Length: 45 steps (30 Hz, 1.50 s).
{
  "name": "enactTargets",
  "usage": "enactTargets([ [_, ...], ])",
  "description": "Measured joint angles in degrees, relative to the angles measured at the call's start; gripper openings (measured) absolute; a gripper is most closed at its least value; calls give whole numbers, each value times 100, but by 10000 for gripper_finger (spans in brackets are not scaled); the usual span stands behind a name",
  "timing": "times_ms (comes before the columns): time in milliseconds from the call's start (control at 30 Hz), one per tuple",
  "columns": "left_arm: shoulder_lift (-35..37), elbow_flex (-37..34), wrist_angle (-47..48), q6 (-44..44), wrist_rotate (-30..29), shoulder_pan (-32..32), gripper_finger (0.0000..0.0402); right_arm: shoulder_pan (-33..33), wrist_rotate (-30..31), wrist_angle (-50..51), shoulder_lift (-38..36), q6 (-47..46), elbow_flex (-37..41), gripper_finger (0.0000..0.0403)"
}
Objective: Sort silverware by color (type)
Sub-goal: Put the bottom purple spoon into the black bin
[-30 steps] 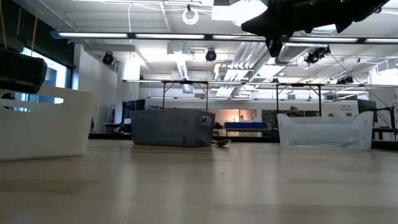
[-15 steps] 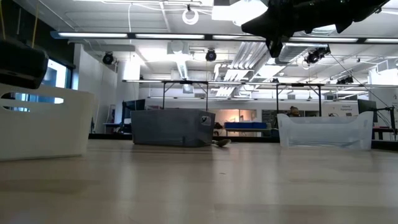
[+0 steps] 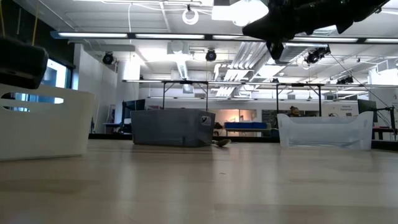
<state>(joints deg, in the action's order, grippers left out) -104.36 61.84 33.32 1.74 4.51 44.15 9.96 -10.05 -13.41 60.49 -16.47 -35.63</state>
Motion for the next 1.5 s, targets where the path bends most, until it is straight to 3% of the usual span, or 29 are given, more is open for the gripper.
enactTargets([
  [433, -15, 80, -647, -298, -150, -531, 0, 0, -211, 232, 0, 0, 1, 0],
  [633, 7, 796, 626, -167, -392, -683, 0, 0, -305, 418, 0, 105, 1, 0],
  [867, 79, 925, 1176, -403, -378, -121, 0, 0, -305, 459, 0, 151, 1, 0],
  [1033, 76, 701, 1259, -474, -749, 217, 0, 1, -403, 461, 0, 152, 1, 0],
  [1200, 76, 428, 1229, -643, -842, 233, 0, 0, -509, 463, 0, 81, 1, 0],
  [1500, 74, 264, 907, 77, -695, 212, 0, 0, -475, 557, 0, -551, 1, 0],
])
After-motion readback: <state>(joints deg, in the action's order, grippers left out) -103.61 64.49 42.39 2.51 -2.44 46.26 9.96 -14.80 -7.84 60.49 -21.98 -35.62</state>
